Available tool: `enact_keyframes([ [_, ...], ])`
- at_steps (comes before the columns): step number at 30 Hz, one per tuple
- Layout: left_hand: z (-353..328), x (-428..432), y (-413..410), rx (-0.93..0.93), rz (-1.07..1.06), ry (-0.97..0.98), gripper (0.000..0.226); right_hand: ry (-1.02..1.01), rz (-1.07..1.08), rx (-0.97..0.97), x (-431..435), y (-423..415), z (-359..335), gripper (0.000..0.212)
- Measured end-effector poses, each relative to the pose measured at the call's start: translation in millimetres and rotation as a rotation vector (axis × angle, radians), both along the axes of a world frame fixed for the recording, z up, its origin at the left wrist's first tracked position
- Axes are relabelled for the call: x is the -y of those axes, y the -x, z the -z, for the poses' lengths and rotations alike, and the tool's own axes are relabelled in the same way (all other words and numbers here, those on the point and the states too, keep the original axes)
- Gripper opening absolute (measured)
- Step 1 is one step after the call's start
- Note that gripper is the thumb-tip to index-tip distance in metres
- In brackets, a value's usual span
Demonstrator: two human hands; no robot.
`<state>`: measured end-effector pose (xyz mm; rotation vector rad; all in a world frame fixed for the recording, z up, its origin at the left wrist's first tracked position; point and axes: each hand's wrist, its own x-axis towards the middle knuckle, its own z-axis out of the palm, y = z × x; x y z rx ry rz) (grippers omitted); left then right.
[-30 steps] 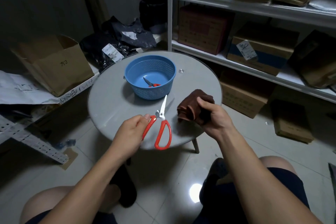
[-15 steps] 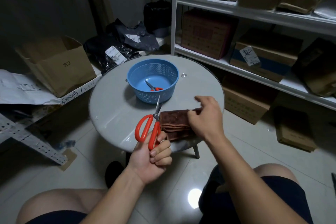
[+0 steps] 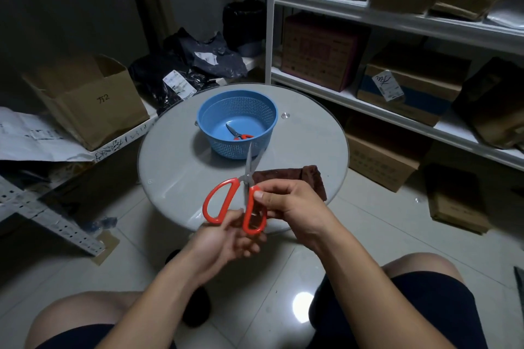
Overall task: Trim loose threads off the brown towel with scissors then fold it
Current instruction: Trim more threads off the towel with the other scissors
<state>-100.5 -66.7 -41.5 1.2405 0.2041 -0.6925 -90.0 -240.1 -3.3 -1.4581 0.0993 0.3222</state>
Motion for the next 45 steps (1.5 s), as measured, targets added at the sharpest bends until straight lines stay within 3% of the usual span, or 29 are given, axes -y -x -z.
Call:
enact_keyframes([
  [3, -1, -29, -11, 0.014, -0.172, 0.025, 0.045, -0.025, 0.018, -0.02, 8, 3, 0, 0.01],
  [6, -19, -32, -12, 0.107, -0.108, 0.016, 0.056, 0.019, 0.0, -0.012, 9, 6, 3, 0.007],
  [11, -30, -8, -1, 0.306, 0.012, -0.23, 0.023, 0.052, -0.019, -0.017, 7, 14, 4, 0.004],
  [14, -21, -6, 0, 0.341, -0.013, -0.282, 0.02, 0.067, 0.044, -0.023, 12, 16, 8, 0.007],
  [19, -16, -9, 0, 0.294, -0.002, -0.272, 0.023, 0.047, 0.064, -0.041, 23, 15, 12, 0.002],
  [21, -17, -10, 0, 0.334, -0.01, -0.335, 0.026, 0.037, 0.014, -0.109, 25, 15, 14, 0.01],
  [24, -16, -11, 0, 0.378, -0.051, -0.432, 0.049, 0.053, 0.048, -0.18, 31, 12, 21, 0.022],
  [26, -14, -11, 0, 0.405, -0.08, -0.514, 0.064, 0.276, 0.299, -0.129, 41, 4, 30, 0.021],
  [28, -13, -11, 1, 0.423, -0.099, -0.589, 0.069, 0.661, 0.579, -0.026, 54, -2, 37, 0.021],
  [30, -11, -10, 1, 0.44, -0.107, -0.645, 0.074, 0.849, 0.647, -0.022, 62, -5, 39, 0.033],
  [33, -5, -8, 0, 0.472, -0.106, -0.703, 0.08, 0.928, 0.517, -0.141, 58, -17, 42, 0.048],
  [35, -2, -5, -2, 0.493, -0.102, -0.748, 0.081, 0.952, 0.478, -0.15, 54, -25, 47, 0.043],
  [39, 1, -2, -7, 0.531, -0.106, -0.793, 0.084, 0.92, 0.564, 0.013, 50, -27, 44, 0.016],
  [41, 1, 0, -9, 0.542, -0.109, -0.776, 0.083, 0.904, 0.59, 0.059, 48, -23, 41, 0.021],
  [43, -1, 5, -12, 0.543, -0.109, -0.722, 0.079, 0.899, 0.531, -0.026, 45, -25, 40, 0.034],
  [45, -2, 9, -14, 0.544, -0.116, -0.688, 0.074, 0.962, 0.485, -0.09, 45, -28, 42, 0.031],
])
